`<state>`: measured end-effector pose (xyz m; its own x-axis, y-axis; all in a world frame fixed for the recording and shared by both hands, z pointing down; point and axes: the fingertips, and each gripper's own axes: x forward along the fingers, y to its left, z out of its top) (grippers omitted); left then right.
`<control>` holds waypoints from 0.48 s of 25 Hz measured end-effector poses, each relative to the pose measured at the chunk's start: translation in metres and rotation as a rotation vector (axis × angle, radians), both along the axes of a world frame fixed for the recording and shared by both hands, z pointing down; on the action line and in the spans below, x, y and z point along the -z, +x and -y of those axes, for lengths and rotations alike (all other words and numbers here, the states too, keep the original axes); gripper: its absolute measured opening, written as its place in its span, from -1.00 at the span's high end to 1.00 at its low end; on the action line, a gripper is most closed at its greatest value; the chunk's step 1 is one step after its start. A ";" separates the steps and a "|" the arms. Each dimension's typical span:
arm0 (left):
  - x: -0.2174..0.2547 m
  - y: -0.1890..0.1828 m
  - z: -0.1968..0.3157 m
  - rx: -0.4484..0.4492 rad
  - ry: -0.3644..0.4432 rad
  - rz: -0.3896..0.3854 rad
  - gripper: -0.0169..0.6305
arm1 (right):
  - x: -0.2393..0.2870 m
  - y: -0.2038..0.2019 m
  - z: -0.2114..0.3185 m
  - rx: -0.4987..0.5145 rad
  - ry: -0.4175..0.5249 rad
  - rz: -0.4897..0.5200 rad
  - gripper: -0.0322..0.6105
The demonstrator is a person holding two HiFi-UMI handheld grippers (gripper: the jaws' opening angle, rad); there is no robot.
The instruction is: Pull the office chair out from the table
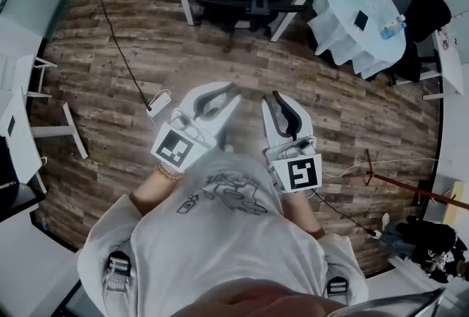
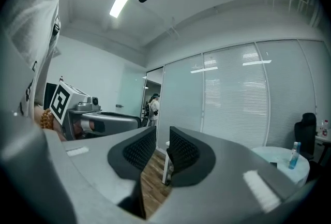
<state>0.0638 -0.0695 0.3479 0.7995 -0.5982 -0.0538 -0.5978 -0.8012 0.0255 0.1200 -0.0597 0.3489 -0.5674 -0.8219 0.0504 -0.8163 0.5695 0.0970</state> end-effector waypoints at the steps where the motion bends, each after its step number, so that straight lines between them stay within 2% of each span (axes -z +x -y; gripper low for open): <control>1: -0.005 -0.002 0.013 0.004 0.001 0.010 0.75 | -0.002 -0.001 0.012 0.001 0.000 -0.004 0.62; 4: -0.019 -0.006 0.056 0.014 -0.002 0.034 0.72 | -0.007 -0.005 0.053 0.000 -0.003 0.002 0.55; 12: -0.046 -0.013 0.190 0.003 0.003 0.128 0.64 | -0.031 -0.003 0.183 0.030 -0.015 -0.103 0.41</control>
<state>0.0507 -0.2599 0.3938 0.7982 -0.6005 0.0474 -0.5983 -0.7995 -0.0536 0.1174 -0.2429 0.3800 -0.5829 -0.8034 0.1217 -0.7850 0.5955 0.1707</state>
